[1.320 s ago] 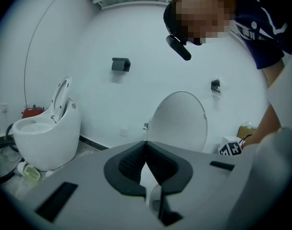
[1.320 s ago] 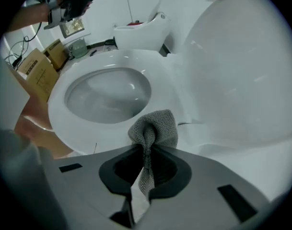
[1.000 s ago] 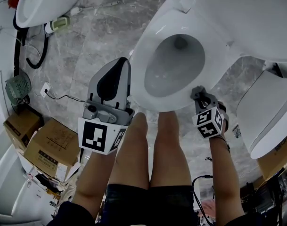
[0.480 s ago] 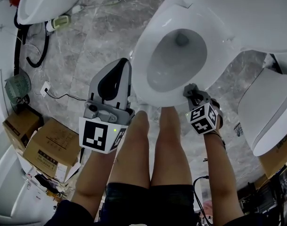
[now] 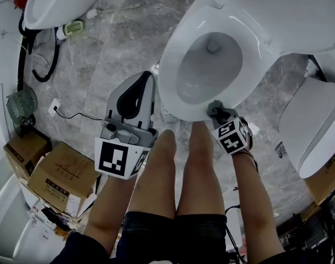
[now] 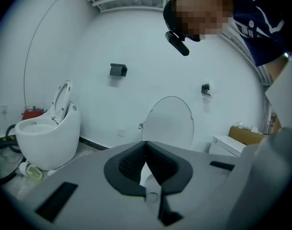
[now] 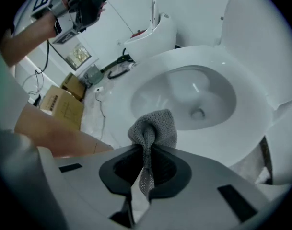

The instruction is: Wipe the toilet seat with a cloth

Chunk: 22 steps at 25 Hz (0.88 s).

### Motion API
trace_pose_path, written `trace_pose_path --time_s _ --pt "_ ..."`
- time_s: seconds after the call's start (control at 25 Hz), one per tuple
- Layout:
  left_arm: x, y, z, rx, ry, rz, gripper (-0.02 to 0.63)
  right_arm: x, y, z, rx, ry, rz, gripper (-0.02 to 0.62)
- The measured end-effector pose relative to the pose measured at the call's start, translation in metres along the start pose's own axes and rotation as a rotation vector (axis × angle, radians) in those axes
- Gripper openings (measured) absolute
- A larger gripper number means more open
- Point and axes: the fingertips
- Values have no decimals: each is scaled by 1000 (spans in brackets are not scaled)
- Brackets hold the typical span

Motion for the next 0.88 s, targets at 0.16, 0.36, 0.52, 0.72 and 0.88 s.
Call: trace_pose_path --time_s 0.16,0.36,0.52,0.72,0.88 --pt "-20 -6 1 18 14 -6 12 -8 -24 59 143 -187 -156 49" --pt "-59 -34 6 53 27 -14 12 -109 -43 43 351 -79 -505 49" --pt "-90 -78 8 77 37 -38 12 -244 -50 11 376 215 -786 49" --pt "-129 -145 3 123 51 -73 12 -404 -56 15 378 435 -1077 49" --pt "-157 -202 -5 145 57 -121 12 -509 -61 40 369 538 -1259 49"
Point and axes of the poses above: the fingertips, and each gripper's own axes: x forward along the fingers, z to its left, y out of its underside, and after that the axes turned 11 degrees about z, right-handed
